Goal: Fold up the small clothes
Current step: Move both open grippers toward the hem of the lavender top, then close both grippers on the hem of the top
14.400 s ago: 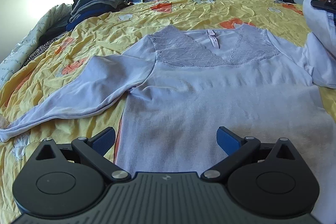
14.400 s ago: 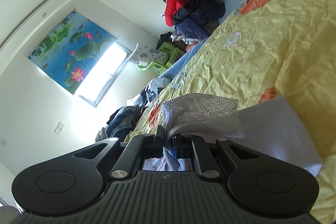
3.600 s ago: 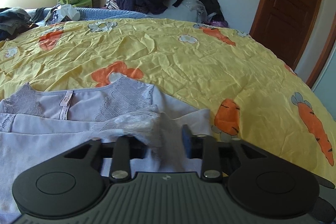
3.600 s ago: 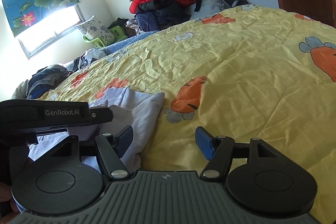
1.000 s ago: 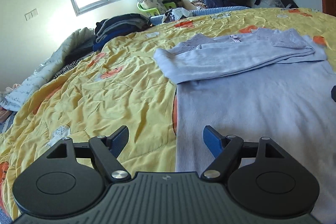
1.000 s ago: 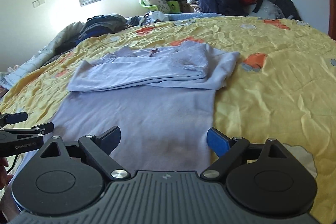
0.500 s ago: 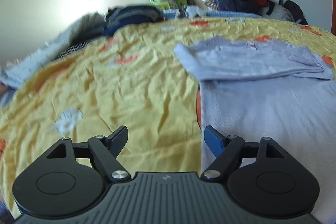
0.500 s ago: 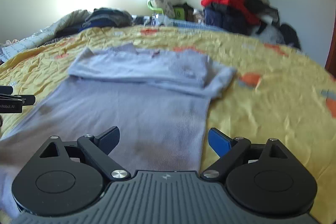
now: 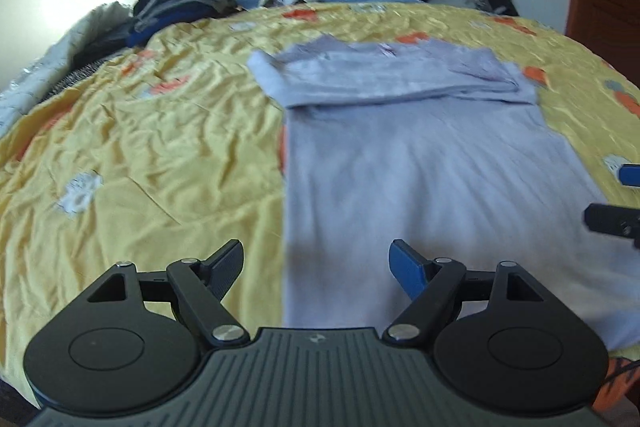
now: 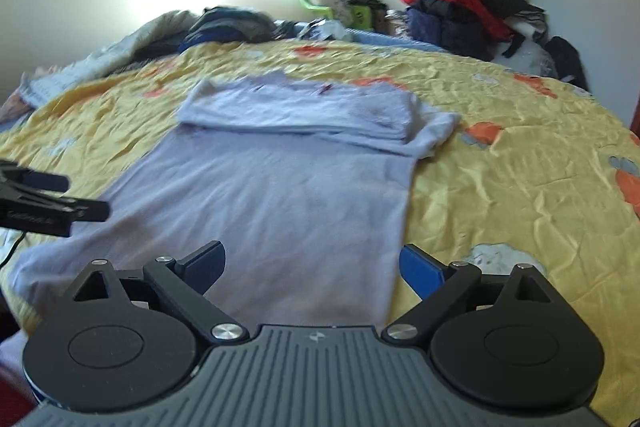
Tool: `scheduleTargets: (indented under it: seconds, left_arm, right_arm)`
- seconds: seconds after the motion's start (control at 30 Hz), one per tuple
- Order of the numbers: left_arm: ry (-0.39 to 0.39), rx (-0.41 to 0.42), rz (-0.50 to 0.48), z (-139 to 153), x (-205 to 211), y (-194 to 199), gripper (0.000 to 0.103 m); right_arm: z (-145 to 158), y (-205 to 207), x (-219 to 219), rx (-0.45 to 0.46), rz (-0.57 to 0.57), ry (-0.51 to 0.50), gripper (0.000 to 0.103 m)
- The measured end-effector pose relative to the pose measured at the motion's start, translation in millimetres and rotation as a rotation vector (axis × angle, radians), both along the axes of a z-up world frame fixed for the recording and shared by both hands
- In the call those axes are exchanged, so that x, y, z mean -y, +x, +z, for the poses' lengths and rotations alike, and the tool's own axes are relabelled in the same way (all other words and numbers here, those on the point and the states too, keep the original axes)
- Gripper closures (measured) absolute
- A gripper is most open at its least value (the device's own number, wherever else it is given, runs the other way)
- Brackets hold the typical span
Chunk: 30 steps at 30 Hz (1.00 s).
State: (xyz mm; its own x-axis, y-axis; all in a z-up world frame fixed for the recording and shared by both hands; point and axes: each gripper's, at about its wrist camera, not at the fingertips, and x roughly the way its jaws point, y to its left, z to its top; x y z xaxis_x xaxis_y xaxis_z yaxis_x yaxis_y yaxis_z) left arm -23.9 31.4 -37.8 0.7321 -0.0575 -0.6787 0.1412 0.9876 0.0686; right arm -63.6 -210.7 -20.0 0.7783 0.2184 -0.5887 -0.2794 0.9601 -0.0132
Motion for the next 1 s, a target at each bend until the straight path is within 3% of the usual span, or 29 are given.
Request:
scheduleTargets:
  seconds: [0.1,0.27,1.0]
  left_arm:
    - [0.038,-0.01,-0.009,-3.6,8.9,-2.5,0.023]
    - [0.077,-0.001,-0.008,-1.9,14.7,-6.1,0.023]
    - [0.113,-0.03,-0.007,2.7,11.4,-18.8,0.02]
  right_arm:
    - [-8.6,-0.5,-11.4,-0.037,0.011,-0.061,0.007]
    - [-7.1,-5.3,-9.8,-0.064,0.0,-0.01,0.007]
    - [0.1,-27.2,1.8,-0.104,0.007,0.051,0.007]
